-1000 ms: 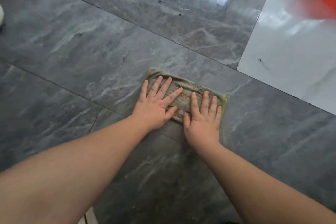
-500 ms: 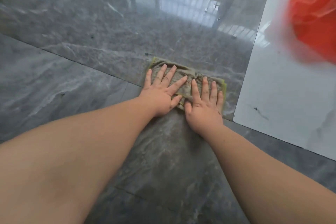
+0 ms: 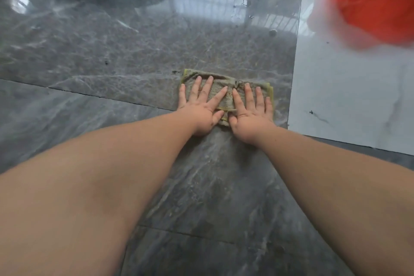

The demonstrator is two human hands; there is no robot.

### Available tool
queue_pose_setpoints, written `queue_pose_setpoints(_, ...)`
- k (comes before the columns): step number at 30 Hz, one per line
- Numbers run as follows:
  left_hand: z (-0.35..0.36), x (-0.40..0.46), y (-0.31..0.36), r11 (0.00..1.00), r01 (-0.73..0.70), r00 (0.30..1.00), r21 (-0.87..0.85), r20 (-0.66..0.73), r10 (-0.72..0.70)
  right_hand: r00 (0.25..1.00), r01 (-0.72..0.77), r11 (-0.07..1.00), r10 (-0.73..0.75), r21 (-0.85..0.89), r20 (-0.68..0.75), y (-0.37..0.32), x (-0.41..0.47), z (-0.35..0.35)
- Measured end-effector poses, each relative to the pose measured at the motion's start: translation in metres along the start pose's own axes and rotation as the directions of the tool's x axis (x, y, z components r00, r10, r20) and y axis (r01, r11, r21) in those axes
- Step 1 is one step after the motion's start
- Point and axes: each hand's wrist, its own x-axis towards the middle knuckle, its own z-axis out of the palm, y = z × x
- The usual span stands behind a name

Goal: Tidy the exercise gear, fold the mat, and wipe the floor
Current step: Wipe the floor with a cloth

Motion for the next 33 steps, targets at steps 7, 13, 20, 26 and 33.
queue_pose_setpoints(7,0.020,-0.042,-0.012,0.992,-0.118,0.993,0.049,-0.020,0.119,0.998,-0.067,0.996,0.066,0.051,0.010,-0.024,-0.059,0.032)
queue_pose_setpoints(13,0.073,-0.164,-0.059,0.982,-0.169,0.985,0.080,0.039,0.166,0.990,0.004,0.992,-0.021,0.126,0.138,-0.086,-0.164,0.089)
queue_pose_setpoints(20,0.149,-0.288,-0.103,0.992,-0.119,0.991,0.039,-0.055,0.121,0.985,0.071,0.991,-0.087,0.113,0.146,-0.157,-0.263,0.154)
queue_pose_setpoints(26,0.172,-0.332,-0.140,0.999,-0.051,0.994,-0.006,-0.100,0.050,0.998,0.028,0.993,-0.034,0.112,0.049,-0.206,-0.279,0.183)
queue_pose_setpoints(33,0.140,-0.285,-0.205,0.988,0.136,0.984,-0.071,-0.105,-0.142,0.988,0.153,0.986,-0.152,0.070,-0.024,-0.251,-0.183,0.141)
